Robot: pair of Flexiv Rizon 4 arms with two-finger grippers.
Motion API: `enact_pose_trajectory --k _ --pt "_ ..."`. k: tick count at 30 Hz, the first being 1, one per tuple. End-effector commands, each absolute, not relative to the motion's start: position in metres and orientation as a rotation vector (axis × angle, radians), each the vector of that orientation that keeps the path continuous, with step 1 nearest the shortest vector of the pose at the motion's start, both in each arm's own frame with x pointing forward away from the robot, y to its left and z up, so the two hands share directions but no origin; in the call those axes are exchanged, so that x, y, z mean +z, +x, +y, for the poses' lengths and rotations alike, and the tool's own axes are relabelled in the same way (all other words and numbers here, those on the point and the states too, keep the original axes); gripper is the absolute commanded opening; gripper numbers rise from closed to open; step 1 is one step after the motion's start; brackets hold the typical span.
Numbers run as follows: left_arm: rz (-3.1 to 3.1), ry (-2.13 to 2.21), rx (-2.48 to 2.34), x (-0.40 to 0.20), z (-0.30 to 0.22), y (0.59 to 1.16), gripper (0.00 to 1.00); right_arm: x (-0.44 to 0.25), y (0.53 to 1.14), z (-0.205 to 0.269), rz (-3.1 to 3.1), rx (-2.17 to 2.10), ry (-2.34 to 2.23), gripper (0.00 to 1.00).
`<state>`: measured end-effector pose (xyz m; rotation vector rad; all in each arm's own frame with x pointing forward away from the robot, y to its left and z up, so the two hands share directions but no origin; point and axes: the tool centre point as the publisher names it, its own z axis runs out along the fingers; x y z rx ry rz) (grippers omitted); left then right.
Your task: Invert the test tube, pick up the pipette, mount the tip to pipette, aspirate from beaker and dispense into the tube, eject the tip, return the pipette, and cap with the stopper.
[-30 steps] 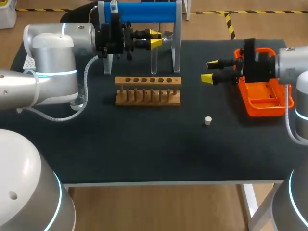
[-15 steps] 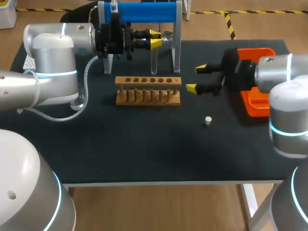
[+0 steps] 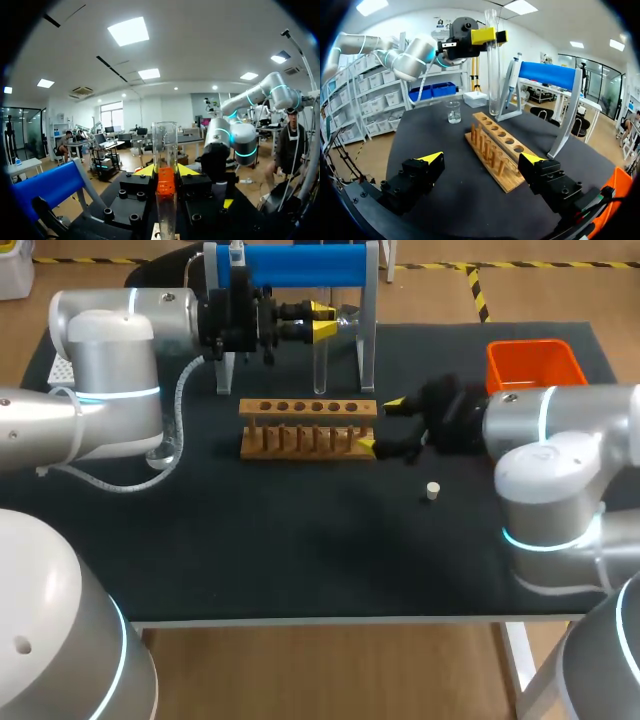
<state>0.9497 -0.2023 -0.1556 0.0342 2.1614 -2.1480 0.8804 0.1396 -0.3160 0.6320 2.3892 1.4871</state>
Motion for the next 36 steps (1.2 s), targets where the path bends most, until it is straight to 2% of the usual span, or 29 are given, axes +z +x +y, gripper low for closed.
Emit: enact_pose_trajectory --k 1,36 --pt "2.166 0.037 -2.148 -0.155 -0.202 0.951 0.00 -0.331 0.892 0.158 2.414 1.450 0.641 1.00" --pt "2.166 0.037 -2.148 -0.155 -0.202 0.951 0.00 -0.358 0.919 0.168 2.403 1.359 0.627 1.00"
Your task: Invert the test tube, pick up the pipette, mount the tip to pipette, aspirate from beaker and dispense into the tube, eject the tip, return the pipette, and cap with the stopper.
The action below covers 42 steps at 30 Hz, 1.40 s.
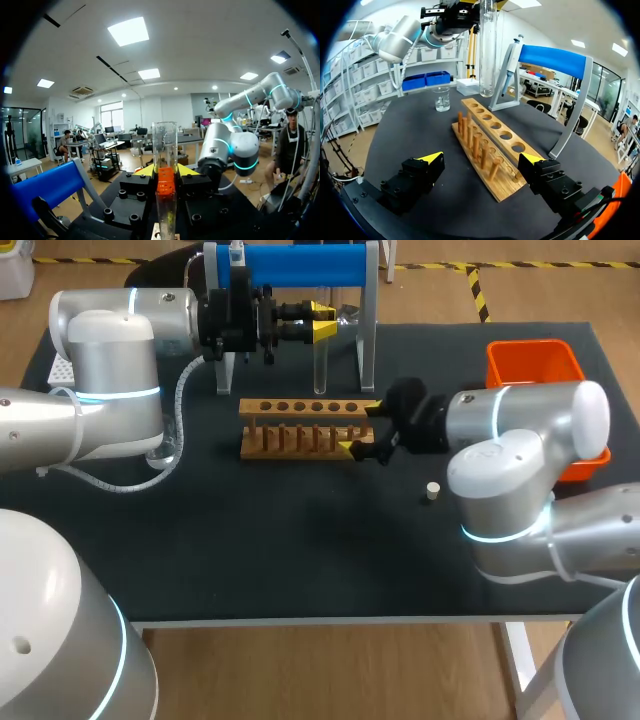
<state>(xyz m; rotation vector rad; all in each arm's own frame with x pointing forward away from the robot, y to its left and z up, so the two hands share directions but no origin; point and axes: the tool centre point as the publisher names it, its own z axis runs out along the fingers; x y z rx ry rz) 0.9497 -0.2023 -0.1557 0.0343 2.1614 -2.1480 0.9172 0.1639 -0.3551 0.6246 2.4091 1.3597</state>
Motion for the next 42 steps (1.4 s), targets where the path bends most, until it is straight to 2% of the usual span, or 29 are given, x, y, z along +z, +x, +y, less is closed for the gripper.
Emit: enact_pose_trajectory --k 1,42 --pt "2.166 0.037 -2.148 -0.1554 -0.2023 0.9512 0.00 -0.3575 0.9195 0.1679 2.401 1.359 0.627 1.00" --pt "2.170 0.010 -2.150 -0.1600 -0.2025 0.9532 0.00 -0.3539 0.9204 0.1685 2.395 1.365 0.627 1.00"
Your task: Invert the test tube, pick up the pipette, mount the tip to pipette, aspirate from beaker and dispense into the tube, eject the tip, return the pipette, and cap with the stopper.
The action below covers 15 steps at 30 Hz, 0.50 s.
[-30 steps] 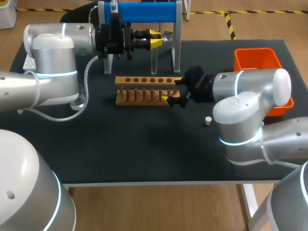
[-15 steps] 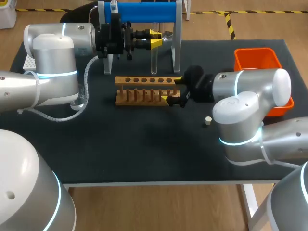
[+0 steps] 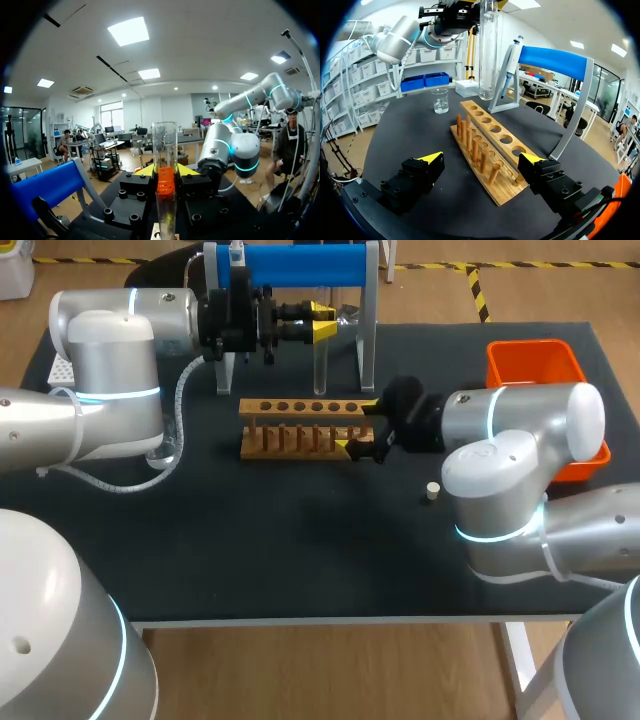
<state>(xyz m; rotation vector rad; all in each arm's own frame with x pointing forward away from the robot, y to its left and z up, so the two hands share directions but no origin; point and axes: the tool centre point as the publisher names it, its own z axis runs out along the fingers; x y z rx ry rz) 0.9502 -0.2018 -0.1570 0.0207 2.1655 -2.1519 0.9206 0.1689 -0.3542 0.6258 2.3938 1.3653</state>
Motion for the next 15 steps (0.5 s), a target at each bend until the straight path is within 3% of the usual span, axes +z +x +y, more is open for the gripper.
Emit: enact_pose_trajectory --k 1,15 --pt "2.163 0.000 -2.153 -0.161 -0.202 0.954 0.00 -0.354 0.920 0.169 2.395 1.365 0.627 1.00" --pt "2.152 -0.072 -2.165 -0.176 -0.201 0.971 0.00 -0.354 0.920 0.169 2.395 1.365 0.627 1.00"
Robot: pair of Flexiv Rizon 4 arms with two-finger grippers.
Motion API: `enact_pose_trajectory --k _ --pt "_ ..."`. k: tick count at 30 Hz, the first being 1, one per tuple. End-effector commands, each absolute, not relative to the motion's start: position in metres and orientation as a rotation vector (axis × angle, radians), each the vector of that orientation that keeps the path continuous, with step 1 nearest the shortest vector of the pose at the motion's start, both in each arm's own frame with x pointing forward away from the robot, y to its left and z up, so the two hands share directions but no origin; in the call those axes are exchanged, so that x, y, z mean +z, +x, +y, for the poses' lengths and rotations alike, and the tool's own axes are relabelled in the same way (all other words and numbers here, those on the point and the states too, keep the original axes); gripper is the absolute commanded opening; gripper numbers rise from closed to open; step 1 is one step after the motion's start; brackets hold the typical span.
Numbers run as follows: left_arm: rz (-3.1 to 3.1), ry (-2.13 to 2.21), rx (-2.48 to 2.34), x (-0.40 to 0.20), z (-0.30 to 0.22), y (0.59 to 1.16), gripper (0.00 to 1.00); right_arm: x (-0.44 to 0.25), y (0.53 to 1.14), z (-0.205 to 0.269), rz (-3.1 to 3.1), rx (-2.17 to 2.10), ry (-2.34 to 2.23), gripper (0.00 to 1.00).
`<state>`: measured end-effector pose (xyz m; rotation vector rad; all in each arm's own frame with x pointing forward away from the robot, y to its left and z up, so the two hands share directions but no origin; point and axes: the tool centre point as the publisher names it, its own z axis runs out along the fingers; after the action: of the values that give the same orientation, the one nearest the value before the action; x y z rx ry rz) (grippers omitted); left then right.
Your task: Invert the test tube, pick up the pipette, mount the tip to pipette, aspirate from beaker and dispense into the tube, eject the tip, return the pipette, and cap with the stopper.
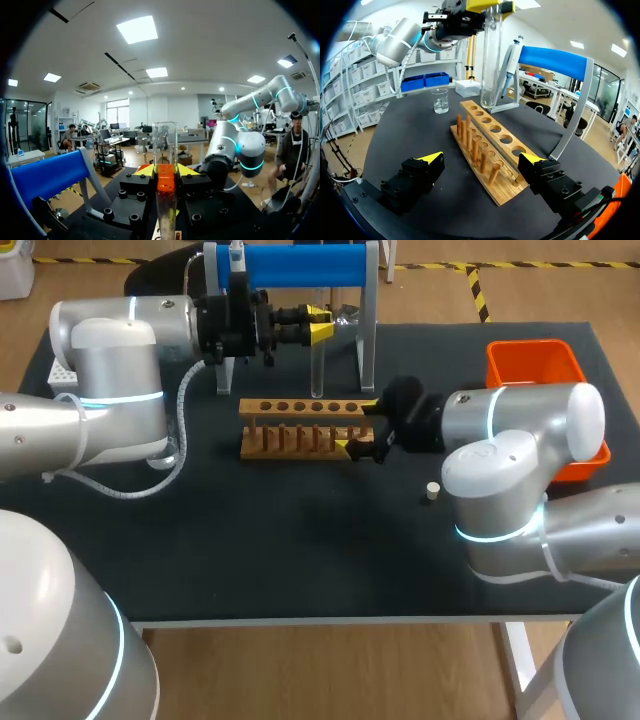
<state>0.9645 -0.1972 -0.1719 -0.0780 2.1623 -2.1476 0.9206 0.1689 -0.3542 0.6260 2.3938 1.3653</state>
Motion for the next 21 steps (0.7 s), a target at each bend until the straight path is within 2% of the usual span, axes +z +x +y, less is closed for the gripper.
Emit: enact_pose_trajectory --k 1,21 --pt "2.154 -0.074 -2.166 -0.177 -0.201 0.973 0.00 -0.354 0.920 0.169 2.395 1.365 0.627 1.00" --pt "2.178 -0.085 -2.207 -0.197 -0.199 0.985 0.00 -0.354 0.920 0.169 2.395 1.365 0.627 1.00"
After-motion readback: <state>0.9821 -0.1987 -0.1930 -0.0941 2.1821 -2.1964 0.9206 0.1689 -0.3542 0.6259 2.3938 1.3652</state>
